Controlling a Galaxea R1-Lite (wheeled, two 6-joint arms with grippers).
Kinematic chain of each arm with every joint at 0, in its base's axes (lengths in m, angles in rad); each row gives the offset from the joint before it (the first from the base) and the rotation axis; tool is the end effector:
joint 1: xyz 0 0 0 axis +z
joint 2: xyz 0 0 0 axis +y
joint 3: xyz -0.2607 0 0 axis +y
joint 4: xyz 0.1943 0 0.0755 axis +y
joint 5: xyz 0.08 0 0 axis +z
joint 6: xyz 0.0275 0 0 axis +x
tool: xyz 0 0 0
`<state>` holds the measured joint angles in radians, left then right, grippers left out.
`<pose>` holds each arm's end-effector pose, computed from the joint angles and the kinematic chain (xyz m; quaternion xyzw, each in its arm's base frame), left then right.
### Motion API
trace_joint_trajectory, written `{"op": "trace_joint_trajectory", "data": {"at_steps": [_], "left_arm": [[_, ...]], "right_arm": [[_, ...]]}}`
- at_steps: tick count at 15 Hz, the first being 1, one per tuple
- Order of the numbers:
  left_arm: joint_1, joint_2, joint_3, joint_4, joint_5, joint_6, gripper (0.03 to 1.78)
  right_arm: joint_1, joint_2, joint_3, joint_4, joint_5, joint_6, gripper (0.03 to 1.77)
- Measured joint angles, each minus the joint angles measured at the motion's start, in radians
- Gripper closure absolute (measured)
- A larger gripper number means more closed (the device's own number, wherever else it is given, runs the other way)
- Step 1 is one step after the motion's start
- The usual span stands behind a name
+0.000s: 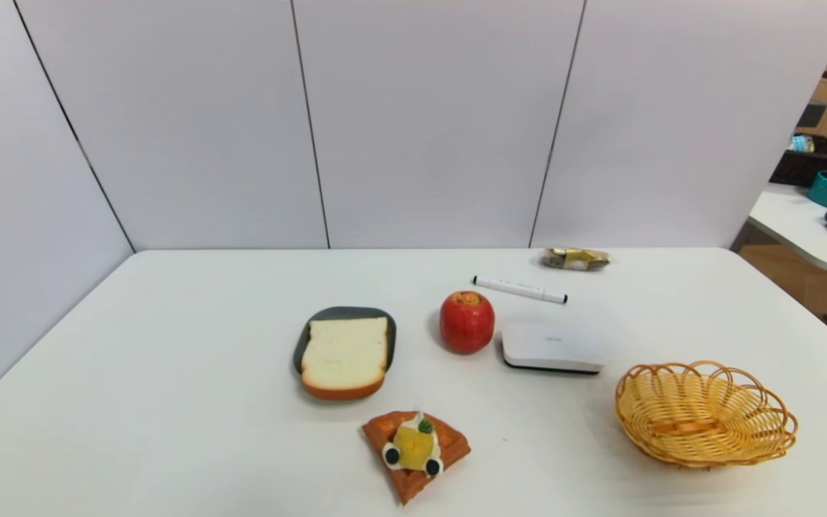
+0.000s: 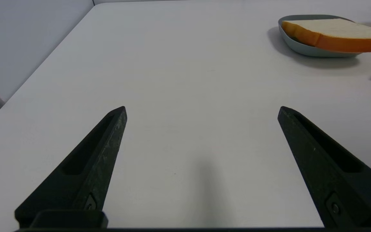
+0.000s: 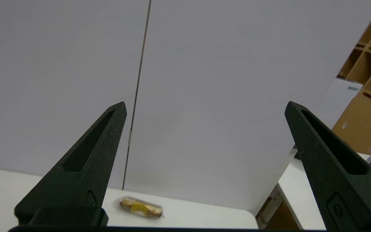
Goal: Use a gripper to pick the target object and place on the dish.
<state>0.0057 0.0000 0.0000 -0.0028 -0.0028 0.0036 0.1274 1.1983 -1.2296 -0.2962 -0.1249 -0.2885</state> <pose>0.0411 0.0002 0.0758 0.0018 -0.0014 0.0015 1.0000 0.1974 0.0218 0.3589 -0.1215 -0.1602 -0.0220 0.9793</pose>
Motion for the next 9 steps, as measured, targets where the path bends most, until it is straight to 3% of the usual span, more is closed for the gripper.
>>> {"op": "trace_joint_trajectory", "data": {"at_steps": [3, 9], "left_arm": [[0.000, 0.000, 0.000, 0.000, 0.000, -0.001, 0.12], [0.000, 0.000, 0.000, 0.000, 0.000, -0.001, 0.12]], "right_arm": [[-0.063, -0.108, 0.152, -0.105, 0.044, 0.007, 0.11], [-0.098, -0.431, 0.509, -0.175, 0.055, 0.049, 0.10]]}}
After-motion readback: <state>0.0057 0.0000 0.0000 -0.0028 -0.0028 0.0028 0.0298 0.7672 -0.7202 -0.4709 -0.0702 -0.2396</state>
